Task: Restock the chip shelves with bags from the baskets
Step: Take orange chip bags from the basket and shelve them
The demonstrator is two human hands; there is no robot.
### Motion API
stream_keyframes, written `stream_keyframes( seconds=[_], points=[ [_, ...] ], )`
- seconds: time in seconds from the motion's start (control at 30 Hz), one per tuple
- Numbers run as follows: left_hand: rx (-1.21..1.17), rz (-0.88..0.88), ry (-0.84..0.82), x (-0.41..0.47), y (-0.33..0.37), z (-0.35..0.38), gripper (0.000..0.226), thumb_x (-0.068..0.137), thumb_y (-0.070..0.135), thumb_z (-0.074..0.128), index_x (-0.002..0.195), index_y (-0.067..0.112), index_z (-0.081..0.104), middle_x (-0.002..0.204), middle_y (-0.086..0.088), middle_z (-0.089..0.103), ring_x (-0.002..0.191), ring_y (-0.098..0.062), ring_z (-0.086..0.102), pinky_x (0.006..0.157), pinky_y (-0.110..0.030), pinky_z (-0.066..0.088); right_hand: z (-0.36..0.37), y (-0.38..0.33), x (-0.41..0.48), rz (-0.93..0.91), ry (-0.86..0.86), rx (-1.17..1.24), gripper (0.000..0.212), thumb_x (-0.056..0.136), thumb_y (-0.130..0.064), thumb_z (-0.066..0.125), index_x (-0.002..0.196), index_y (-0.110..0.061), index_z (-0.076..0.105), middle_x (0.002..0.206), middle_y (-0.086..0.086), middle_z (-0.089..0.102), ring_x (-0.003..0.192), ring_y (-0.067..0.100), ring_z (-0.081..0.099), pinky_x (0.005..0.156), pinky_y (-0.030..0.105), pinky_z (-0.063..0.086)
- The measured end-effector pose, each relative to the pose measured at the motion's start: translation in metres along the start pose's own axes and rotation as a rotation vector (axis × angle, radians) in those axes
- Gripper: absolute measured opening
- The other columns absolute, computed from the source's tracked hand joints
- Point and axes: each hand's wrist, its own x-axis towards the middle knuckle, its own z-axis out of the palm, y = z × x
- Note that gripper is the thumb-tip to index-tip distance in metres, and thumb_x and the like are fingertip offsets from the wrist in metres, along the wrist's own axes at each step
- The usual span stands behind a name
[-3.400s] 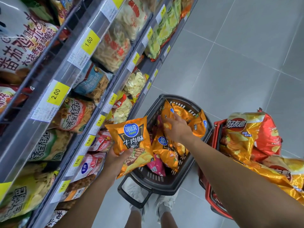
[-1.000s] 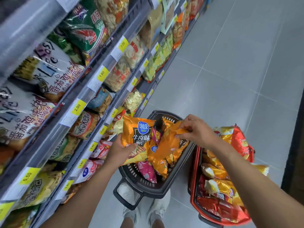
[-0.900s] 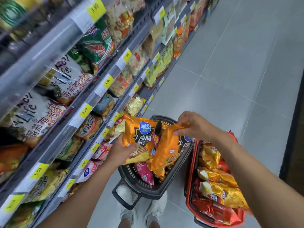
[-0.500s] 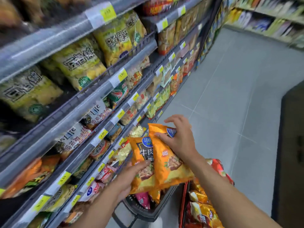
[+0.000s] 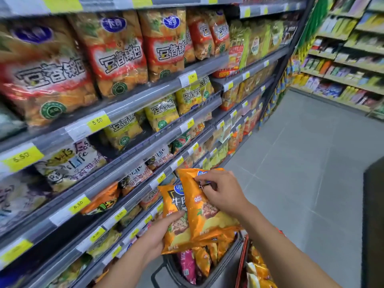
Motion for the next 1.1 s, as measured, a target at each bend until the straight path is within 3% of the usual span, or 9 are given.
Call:
stream_keyframes(
  seconds=[0.1, 0.17, 0.3, 0.57, 0.63, 0.73, 0.83, 0.93, 1.1],
  points=[
    [-0.031, 0.045, 0.008, -0.04, -0.01, -0.021, 0.088, 0.058, 0.03, 0.097, 0.135, 0.008, 0.06, 0.118, -0.023, 0.075, 0.099, -0.042, 0.076, 0.091, -0.056, 0.06, -0.007, -0.037, -0.024, -0.092, -0.1, 0.03, 0.053, 0.074, -0.007, 0.057, 0.117, -0.031, 0.076, 0.105, -0.019, 0.074, 0.077, -0.011, 0.057, 0.073, 0.014, 0.039],
    [-0.036, 0.082, 0.015, -0.069, -0.015, -0.032, 0.067, 0.068, 0.023, 0.094, 0.126, 0.007, 0.065, 0.112, -0.023, 0.076, 0.088, -0.038, 0.078, 0.082, -0.052, 0.063, -0.008, -0.061, -0.044, -0.129, -0.075, 0.039, 0.061, 0.077, -0.006, 0.059, 0.13, -0.035, 0.068, 0.125, -0.017, 0.068, 0.108, -0.009, 0.055, 0.091, 0.029, 0.047],
    [-0.083, 0.158, 0.061, -0.127, -0.025, -0.048, 0.045, 0.072, 0.019, 0.08, 0.113, 0.01, 0.063, 0.101, -0.022, 0.078, 0.073, -0.034, 0.078, 0.066, -0.048, 0.065, -0.013, -0.1, -0.084, 0.071, -0.004, 0.016, 0.094, 0.081, -0.041, 0.078, 0.157, -0.047, 0.024, 0.164, -0.015, 0.024, 0.152, 0.011, 0.02, 0.122, 0.044, 0.026],
    [-0.03, 0.317, 0.062, -0.213, -0.047, -0.066, 0.07, 0.068, 0.019, 0.093, 0.129, 0.014, 0.059, 0.108, -0.021, 0.078, 0.084, -0.037, 0.078, 0.074, -0.049, 0.064, -0.026, -0.165, -0.145, 0.597, -0.207, 0.524, 0.161, 0.039, -0.086, 0.083, 0.161, -0.036, -0.008, 0.17, 0.0, 0.014, 0.153, 0.028, 0.026, 0.122, 0.052, 0.03],
    [-0.013, 0.365, 0.054, -0.232, -0.052, -0.066, 0.087, 0.058, 0.029, 0.1, 0.133, 0.014, 0.058, 0.112, -0.021, 0.077, 0.092, -0.04, 0.077, 0.08, -0.051, 0.062, -0.032, -0.179, -0.157, 0.613, -0.267, 0.563, 0.155, 0.043, -0.089, 0.079, 0.162, -0.034, -0.004, 0.17, 0.002, 0.018, 0.151, 0.028, 0.031, 0.121, 0.053, 0.032],
    [-0.013, 0.441, 0.082, -0.262, -0.061, -0.064, 0.115, 0.028, 0.046, 0.106, 0.13, 0.016, 0.061, 0.114, -0.02, 0.077, 0.097, -0.042, 0.076, 0.09, -0.056, 0.059, -0.046, -0.206, -0.178, 0.585, -0.359, 0.673, 0.108, 0.073, -0.074, 0.071, 0.159, -0.032, 0.021, 0.156, -0.004, 0.045, 0.138, 0.025, 0.051, 0.117, 0.047, 0.04],
    [-0.021, 0.499, 0.097, -0.296, -0.072, -0.058, 0.098, 0.047, 0.041, 0.104, 0.132, 0.015, 0.061, 0.118, -0.021, 0.075, 0.105, -0.046, 0.073, 0.099, -0.068, 0.052, -0.056, -0.225, -0.197, 0.504, -0.464, 0.833, 0.07, 0.079, -0.064, 0.072, 0.137, -0.032, 0.049, 0.12, -0.003, 0.075, 0.109, 0.022, 0.073, 0.103, 0.05, 0.054],
    [-0.045, 0.527, 0.111, -0.328, -0.089, -0.051, 0.067, 0.08, 0.024, 0.084, 0.14, 0.011, 0.055, 0.123, -0.022, 0.073, 0.11, -0.045, 0.072, 0.098, -0.065, 0.054, -0.06, -0.238, -0.216, 0.472, -0.494, 0.865, 0.069, 0.079, -0.065, 0.073, 0.135, -0.029, 0.054, 0.116, 0.002, 0.077, 0.107, 0.025, 0.074, 0.1, 0.05, 0.056],
    [-0.097, 0.617, 0.169, -0.391, -0.118, -0.044, 0.072, 0.08, 0.031, 0.089, 0.141, 0.015, 0.052, 0.122, -0.019, 0.074, 0.108, -0.041, 0.073, 0.084, -0.051, 0.063, -0.065, -0.265, -0.244, 0.423, -0.547, 0.876, 0.071, 0.076, -0.068, 0.077, 0.131, -0.028, 0.057, 0.114, 0.002, 0.077, 0.106, 0.025, 0.074, 0.101, 0.051, 0.055]
  ],
)
